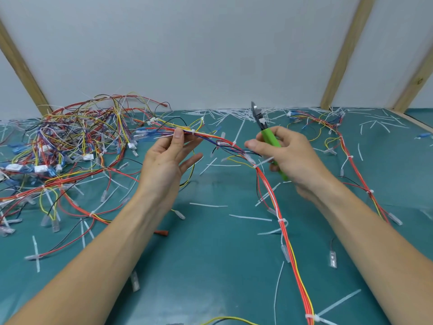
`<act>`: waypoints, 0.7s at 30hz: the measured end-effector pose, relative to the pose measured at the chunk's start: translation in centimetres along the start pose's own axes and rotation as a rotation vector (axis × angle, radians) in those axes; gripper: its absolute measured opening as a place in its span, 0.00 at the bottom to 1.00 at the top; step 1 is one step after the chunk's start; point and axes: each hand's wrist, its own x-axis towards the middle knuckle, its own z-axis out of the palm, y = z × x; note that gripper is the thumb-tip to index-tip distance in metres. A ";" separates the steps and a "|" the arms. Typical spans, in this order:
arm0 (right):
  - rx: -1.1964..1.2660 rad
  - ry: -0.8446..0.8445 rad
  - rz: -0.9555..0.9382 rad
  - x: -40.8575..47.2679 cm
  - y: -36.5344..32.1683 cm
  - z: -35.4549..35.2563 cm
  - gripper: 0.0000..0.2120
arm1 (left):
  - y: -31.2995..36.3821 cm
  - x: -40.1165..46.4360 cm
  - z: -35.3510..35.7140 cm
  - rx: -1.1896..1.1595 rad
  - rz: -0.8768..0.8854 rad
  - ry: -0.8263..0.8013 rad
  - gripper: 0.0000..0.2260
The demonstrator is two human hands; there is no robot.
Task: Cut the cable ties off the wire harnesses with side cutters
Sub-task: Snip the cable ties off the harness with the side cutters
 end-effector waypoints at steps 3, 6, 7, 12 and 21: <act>0.001 -0.094 0.024 -0.4 -0.3 0.3 0.09 | 0.0 0.1 0.0 0.002 0.004 -0.014 0.10; 0.039 -0.152 0.035 -0.7 -0.6 0.4 0.08 | -0.2 0.1 0.1 0.038 0.023 -0.016 0.10; 0.043 -0.172 0.036 -0.7 -0.7 0.3 0.07 | -0.3 0.1 0.1 0.052 0.031 -0.016 0.09; -0.005 -0.197 0.013 -1.0 -0.8 0.7 0.08 | -0.3 0.1 0.2 0.057 0.040 -0.011 0.09; -0.063 0.021 -0.201 -1.2 -0.8 1.3 0.13 | 0.0 -0.3 0.3 0.126 -0.045 0.010 0.09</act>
